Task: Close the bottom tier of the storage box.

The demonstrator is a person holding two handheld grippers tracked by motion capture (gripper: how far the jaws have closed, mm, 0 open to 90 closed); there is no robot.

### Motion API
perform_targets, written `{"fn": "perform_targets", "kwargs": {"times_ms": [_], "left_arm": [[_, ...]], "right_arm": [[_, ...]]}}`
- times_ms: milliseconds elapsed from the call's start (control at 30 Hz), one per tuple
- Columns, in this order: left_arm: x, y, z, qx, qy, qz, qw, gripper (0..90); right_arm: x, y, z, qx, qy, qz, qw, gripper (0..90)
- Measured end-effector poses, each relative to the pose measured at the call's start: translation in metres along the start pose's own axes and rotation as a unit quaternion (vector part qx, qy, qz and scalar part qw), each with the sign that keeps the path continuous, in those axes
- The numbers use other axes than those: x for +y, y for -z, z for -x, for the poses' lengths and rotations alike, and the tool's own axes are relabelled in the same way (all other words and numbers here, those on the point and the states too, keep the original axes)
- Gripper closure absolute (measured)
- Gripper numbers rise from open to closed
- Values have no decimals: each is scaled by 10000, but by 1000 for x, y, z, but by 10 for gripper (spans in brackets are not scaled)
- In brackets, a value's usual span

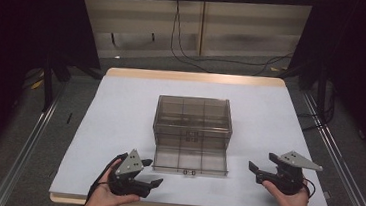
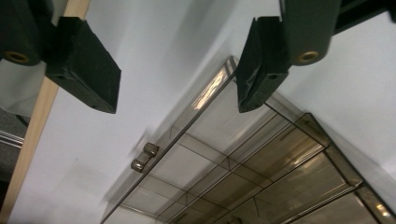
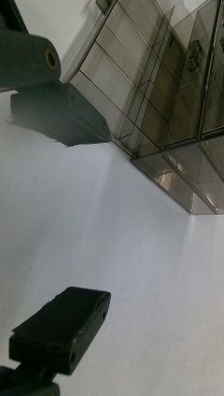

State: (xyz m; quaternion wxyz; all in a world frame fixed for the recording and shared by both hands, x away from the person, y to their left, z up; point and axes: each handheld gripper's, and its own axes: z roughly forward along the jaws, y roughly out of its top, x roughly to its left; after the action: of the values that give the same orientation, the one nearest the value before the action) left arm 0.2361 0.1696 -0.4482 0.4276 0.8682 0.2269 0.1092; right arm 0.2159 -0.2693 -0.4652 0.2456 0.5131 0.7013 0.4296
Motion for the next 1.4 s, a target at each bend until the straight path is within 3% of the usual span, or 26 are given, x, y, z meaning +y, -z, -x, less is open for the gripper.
{"fn": "perform_targets", "kwargs": {"times_ms": [400,500,667,733,1133,1333,1400], "left_arm": [[11,-10,9,-447,-187,-160,9987,524],[18,-13,12,-514,-286,-93,9982,623],[26,-16,13,-487,-270,-64,9984,757],[30,-20,15,-585,-342,-51,9977,778],[59,-34,14,-733,-591,-3,9956,895],[64,-45,16,-891,-701,-45,9935,900],[63,-53,15,-961,-666,-160,9930,900]], "right_arm": [[0,-1,0,13,-33,-23,10000,187],[0,-1,-1,18,-40,-7,10000,180],[0,-1,-1,32,-36,1,10000,179],[0,-1,-1,32,-40,-3,10000,179],[1,-2,0,28,-81,-14,10000,179],[0,0,0,31,-97,-9,9999,177],[0,0,0,40,-102,-10,9999,177]]}}
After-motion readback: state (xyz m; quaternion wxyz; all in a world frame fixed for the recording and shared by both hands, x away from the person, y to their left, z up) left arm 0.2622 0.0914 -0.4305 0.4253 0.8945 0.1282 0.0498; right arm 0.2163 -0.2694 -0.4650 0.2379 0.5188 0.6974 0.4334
